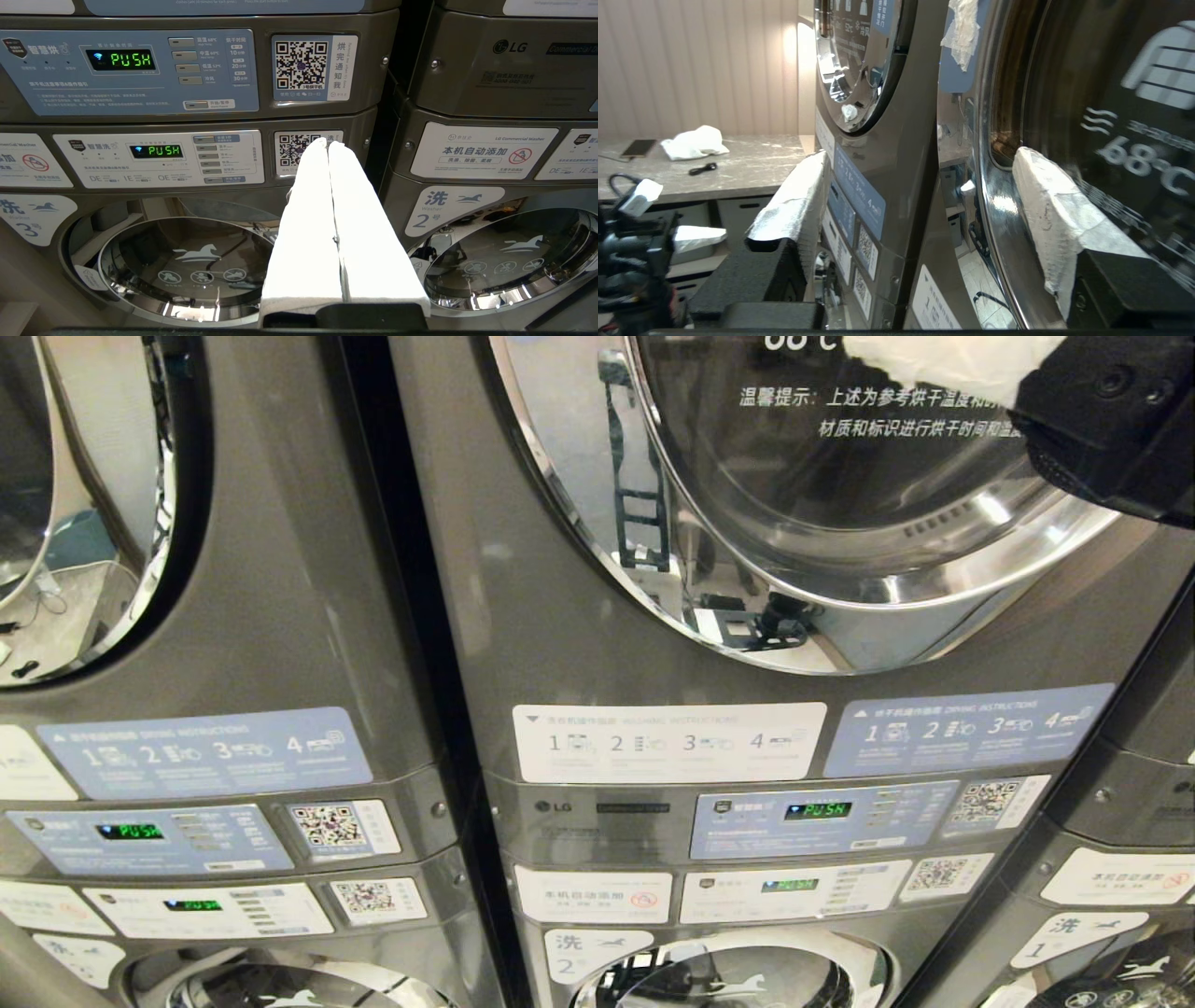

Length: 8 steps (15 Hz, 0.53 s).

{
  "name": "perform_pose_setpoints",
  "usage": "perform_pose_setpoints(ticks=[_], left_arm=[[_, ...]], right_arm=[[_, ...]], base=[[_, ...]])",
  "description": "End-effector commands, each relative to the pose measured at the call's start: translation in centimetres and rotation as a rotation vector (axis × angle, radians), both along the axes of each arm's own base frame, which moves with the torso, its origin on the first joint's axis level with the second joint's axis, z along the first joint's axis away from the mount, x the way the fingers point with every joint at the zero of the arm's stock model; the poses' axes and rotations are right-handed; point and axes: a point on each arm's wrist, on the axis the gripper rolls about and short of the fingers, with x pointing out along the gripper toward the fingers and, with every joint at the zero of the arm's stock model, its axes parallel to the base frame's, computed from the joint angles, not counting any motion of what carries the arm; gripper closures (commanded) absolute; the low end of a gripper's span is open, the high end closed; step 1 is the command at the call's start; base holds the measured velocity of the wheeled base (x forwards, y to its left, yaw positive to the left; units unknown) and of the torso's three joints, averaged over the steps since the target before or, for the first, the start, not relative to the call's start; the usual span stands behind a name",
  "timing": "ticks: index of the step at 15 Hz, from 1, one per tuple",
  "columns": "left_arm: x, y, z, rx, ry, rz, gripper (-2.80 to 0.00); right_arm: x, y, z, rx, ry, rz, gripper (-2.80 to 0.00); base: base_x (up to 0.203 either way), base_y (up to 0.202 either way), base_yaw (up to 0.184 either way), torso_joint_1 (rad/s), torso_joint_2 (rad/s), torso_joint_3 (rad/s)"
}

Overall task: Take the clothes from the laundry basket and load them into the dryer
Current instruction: Open the dryer

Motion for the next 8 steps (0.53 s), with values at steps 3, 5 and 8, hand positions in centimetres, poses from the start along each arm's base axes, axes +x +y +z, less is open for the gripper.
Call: perform_pose_setpoints(ticks=[3,5,8], left_arm=[[0.0,0.0,0.0,0.0,0.0,0.0,0.0],[0.0,0.0,0.0,0.0,0.0,0.0,0.0],[0.0,0.0,0.0,0.0,0.0,0.0,0.0]], right_arm=[[1.6,3.4,-0.3,-0.013,-0.024,-0.01,-2.8],[2.6,4.7,-0.4,-0.011,-0.021,-0.036,-2.8],[4.0,6.1,0.0,0.002,-0.028,-0.05,-2.8]], base=[[0.0,0.0,0.0,0.0,0.0,0.0],[0.0,0.0,0.0,0.0,0.0,0.0],[0.0,0.0,0.0,0.0,0.0,0.0]])
